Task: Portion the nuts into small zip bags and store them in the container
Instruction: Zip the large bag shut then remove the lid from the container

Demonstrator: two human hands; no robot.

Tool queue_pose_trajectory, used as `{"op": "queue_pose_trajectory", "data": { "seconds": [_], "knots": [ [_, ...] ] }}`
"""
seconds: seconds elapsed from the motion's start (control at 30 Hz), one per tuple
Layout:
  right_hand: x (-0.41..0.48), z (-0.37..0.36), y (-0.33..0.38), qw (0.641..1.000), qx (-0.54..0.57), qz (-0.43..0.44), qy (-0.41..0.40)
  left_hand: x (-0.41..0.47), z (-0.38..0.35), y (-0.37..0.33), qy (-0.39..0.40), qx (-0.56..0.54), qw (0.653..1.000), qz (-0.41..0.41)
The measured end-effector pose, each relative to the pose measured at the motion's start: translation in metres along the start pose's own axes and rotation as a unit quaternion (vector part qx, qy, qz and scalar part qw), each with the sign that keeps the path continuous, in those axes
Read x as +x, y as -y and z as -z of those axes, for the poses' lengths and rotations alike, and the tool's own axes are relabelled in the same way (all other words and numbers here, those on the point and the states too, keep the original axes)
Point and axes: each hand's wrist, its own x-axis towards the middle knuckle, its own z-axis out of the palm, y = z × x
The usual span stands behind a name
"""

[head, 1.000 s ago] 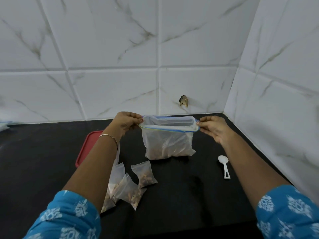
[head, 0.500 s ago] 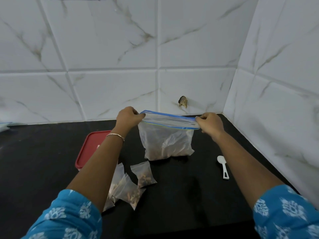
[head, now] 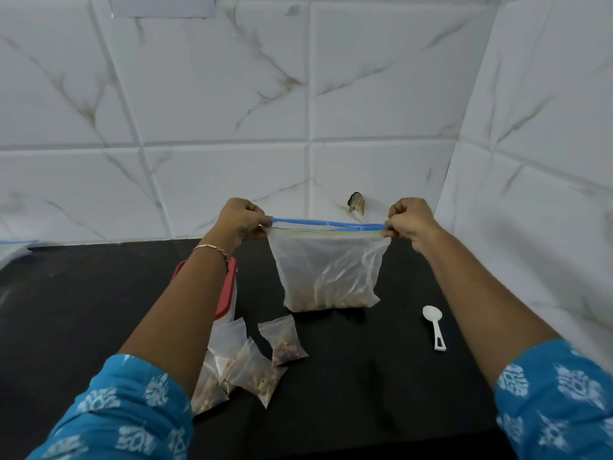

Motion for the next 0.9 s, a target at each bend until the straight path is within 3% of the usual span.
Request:
{"op": "queue_pose_trajectory", "data": {
  "seconds": [0.13, 0.33, 0.47, 0.6, 0.67, 0.77, 0.9],
  "knots": [
    [0.001, -0.003, 0.011, 0.992, -0.107, 0.067, 0.026, 0.002, 0.008, -0.006, 0.018, 0.076, 0.995, -0.059],
    [0.003, 0.003, 0.024, 0.951, -0.276, 0.125, 0.060, -0.007, 0.017, -0.012, 0.061, 0.165, 0.966, -0.191],
    [0.001, 0.000, 0.028, 0.909, -0.377, 0.166, 0.059, -0.007, 0.007, -0.017, 0.075, 0.383, 0.886, -0.251],
    [-0.004, 0.008, 0.031, 0.836, -0.512, 0.197, 0.002, -0.003, 0.010, -0.022, 0.093, 0.493, 0.836, -0.224],
    [-0.005, 0.017, 0.031, 0.811, -0.549, 0.203, -0.010, -0.002, 0.019, -0.024, 0.108, 0.488, 0.845, -0.190],
    [-0.003, 0.023, 0.033, 0.815, -0.540, 0.211, -0.005, 0.000, 0.026, -0.026, 0.099, 0.393, 0.897, -0.177],
    [0.007, 0.028, 0.034, 0.895, -0.398, 0.197, 0.036, 0.000, 0.023, -0.025, 0.091, 0.319, 0.918, -0.217]
  ]
}}
